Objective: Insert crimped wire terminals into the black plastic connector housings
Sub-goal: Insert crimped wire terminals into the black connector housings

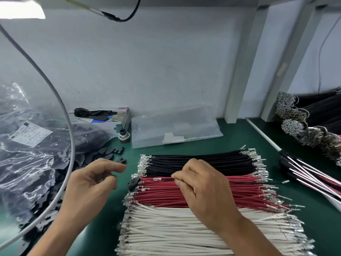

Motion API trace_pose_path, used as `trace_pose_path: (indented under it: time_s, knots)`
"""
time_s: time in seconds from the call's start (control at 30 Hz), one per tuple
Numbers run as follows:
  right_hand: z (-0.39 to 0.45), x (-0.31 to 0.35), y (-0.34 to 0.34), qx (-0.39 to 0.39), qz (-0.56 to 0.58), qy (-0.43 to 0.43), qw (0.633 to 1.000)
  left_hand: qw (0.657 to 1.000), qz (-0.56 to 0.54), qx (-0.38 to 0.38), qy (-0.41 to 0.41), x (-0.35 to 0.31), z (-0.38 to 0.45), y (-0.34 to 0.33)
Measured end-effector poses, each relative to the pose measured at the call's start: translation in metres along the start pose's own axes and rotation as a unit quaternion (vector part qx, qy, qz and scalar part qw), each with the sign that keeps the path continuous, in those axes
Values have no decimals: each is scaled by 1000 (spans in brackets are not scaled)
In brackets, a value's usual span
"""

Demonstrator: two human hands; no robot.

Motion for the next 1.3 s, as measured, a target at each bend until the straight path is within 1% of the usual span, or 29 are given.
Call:
trace_pose_path:
  time_s: [0.07,0.13,0.2,0.3,0.4,0.53,0.67,0.73,0.8,0.9,1.1,1.13,1.3]
  knots:
    - [0,0,-1,1,0,-2,1000,999,28,34,22,2,2,5]
    - [0,-1,-1,1,1,-3,1000,996,53,75,20,1,2,3]
    - [0,-1,-1,4,0,-4,1000,992,90,92,17,-3,-1,-3]
    - [0,0,-1,7,0,-2,1000,981,175,86,-14,-6,-5,-9]
    - [2,-1,2,-3,-10,1,1000,978,200,52,-27,-11,-5,-9]
    - [5,-2,7,-27,-51,6,998,989,144,11,-28,-14,-8,-13]
    - [5,5,6,-39,-42,27,998,990,113,42,-77,-19,-15,-30]
    - [5,9,5,-35,-39,39,998,991,87,50,-83,-18,-16,-35]
    - [5,11,5,-28,-36,41,998,994,49,56,-83,-16,-16,-37]
    - [5,10,5,-18,-30,43,998,997,-18,50,-59,-10,-15,-34]
    - [5,11,5,5,-16,56,998,994,-69,60,-56,-9,-15,-35]
    - [6,9,5,7,-8,56,998,994,-67,64,-59,-11,-15,-36]
    - [5,8,6,32,10,57,998,991,28,79,-103,-20,-18,-39]
Point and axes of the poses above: each hand's wrist, its own z-axis towards the middle knuckle, its own y-axis out of the back of the hand, x = y × z, the point moved 4 cm from there along z, towards the middle knuckle, and after that the axes turned 10 degrees about -z, right-handed, at the moved point
